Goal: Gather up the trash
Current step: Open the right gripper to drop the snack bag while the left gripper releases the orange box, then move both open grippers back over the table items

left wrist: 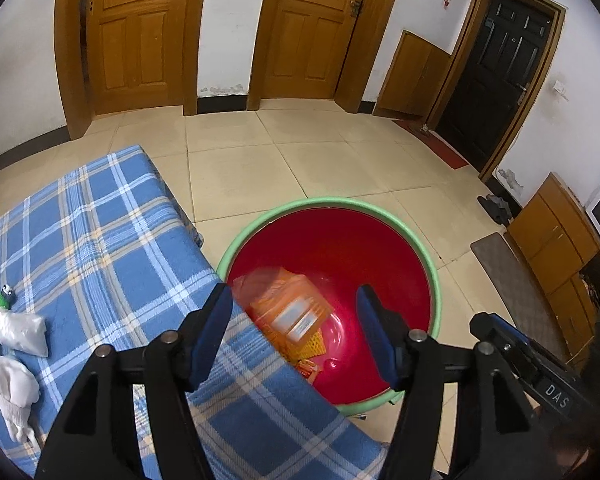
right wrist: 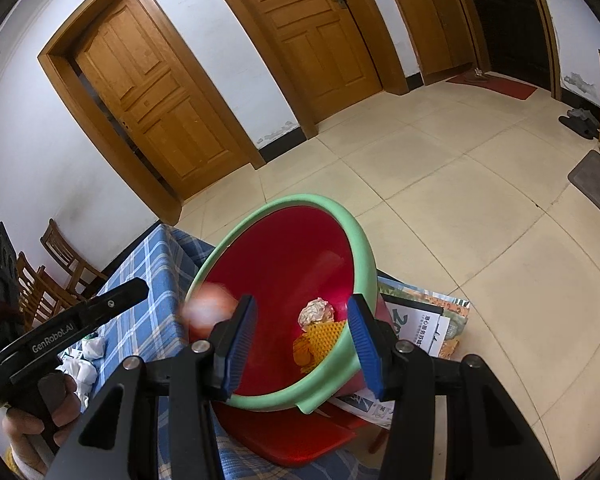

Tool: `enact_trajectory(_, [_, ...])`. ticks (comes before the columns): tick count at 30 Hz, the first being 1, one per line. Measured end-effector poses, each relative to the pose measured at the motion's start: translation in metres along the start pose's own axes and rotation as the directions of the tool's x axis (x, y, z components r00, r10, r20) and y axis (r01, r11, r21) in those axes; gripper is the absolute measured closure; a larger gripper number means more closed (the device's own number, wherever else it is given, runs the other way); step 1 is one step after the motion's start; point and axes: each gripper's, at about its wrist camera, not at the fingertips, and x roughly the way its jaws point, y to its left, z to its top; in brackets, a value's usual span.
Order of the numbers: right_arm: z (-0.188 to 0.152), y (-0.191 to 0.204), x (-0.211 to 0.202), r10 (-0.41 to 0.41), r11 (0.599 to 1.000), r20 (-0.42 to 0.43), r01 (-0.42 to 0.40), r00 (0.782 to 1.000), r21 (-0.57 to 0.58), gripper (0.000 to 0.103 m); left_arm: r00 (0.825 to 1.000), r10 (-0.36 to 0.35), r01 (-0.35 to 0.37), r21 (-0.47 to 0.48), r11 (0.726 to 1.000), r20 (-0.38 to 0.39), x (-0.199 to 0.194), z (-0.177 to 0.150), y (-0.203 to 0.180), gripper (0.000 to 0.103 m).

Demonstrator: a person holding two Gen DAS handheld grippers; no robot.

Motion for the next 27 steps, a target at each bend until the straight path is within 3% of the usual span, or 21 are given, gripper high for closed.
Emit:
enact_trajectory(15, [-0.003,0.017,-0.002,0.028,0.999,-0.004,-0.028,1.0,-0.042,0.052,0.999,0.026,-0.024,-0.069,0.997,0.031,-0.035,-0.011,0.026,0.037])
enact_trajectory(27, [-0.015,0.05,0.002,0.078,0.99,-0.042,-0.083,0.996,-0.111,0.051,0.984,0.17,-0.159,-0.172,0.972,0.052,-0.08,-0.028,0.091,0.037])
